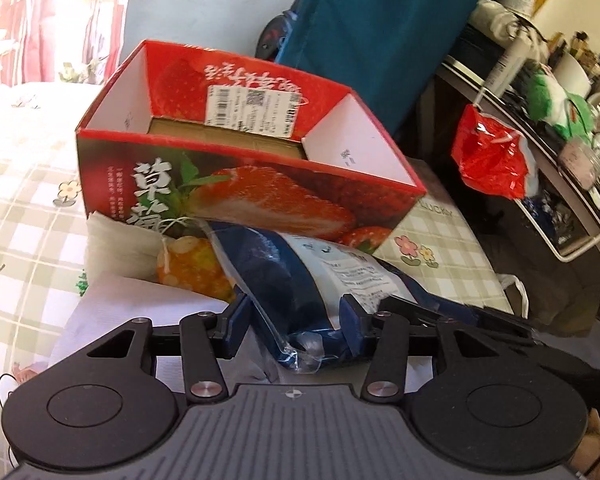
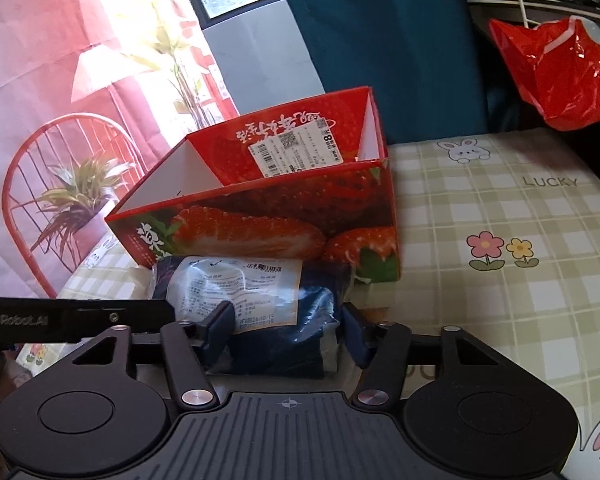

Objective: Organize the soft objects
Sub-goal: 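Lower both grippers onto the dark blue plastic bag and close them, then lift the blue bag with both grippers and carry it over the red box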

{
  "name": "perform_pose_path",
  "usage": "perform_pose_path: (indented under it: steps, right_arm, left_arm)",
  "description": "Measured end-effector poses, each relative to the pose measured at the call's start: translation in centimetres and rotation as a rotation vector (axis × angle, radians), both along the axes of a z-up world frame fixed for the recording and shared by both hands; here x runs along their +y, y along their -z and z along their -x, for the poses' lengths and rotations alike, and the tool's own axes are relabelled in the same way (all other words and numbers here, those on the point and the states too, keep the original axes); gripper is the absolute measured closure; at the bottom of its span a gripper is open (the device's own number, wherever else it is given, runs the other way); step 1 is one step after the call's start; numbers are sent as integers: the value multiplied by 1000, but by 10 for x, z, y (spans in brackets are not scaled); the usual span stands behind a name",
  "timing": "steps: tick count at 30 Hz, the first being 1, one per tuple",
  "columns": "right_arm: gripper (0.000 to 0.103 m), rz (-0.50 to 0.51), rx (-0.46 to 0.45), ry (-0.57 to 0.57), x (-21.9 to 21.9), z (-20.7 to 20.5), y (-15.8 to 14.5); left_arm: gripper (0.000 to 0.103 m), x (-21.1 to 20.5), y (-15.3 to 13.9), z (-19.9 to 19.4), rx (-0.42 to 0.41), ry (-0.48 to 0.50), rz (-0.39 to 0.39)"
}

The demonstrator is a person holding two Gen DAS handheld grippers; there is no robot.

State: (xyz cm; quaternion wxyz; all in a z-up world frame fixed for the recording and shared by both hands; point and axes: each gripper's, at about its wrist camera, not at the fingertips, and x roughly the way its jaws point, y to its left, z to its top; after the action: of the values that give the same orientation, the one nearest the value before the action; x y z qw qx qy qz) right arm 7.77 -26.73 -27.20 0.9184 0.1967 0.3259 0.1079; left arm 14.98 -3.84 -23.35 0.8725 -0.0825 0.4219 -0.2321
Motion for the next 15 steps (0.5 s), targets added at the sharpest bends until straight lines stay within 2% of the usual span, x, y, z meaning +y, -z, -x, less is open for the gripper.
perform_pose_path:
  steps: [2,7,9,10,11,13,15]
  right_arm:
    - [59,2,0,-10,1,-1,0]
    - [58,17,20,-29,2,-12,2]
    - [59,5,30,-28,0,-15,3]
    - [63,8,28,-26,0,-14,2]
    - [71,19,19,-23,1,-11,-1]
    - [83,41,-4,-21,1,-6,-8]
    - [87,35,-23,-19,-2,-3,-15]
  left_arm:
    - [50,3,3,-5,25,-22,21]
    - [48,1,7,-15,59,-34,46]
    - [57,-3,5,-15,51,-14,28]
    - [64,-5,2,-14,35,-8,6]
    - [68,-7,-1,-12,15,-4,-15]
    - [73,-5,-6,-10,-5,2,-12]
    - [74,2,-8,-9,-7,-3,22]
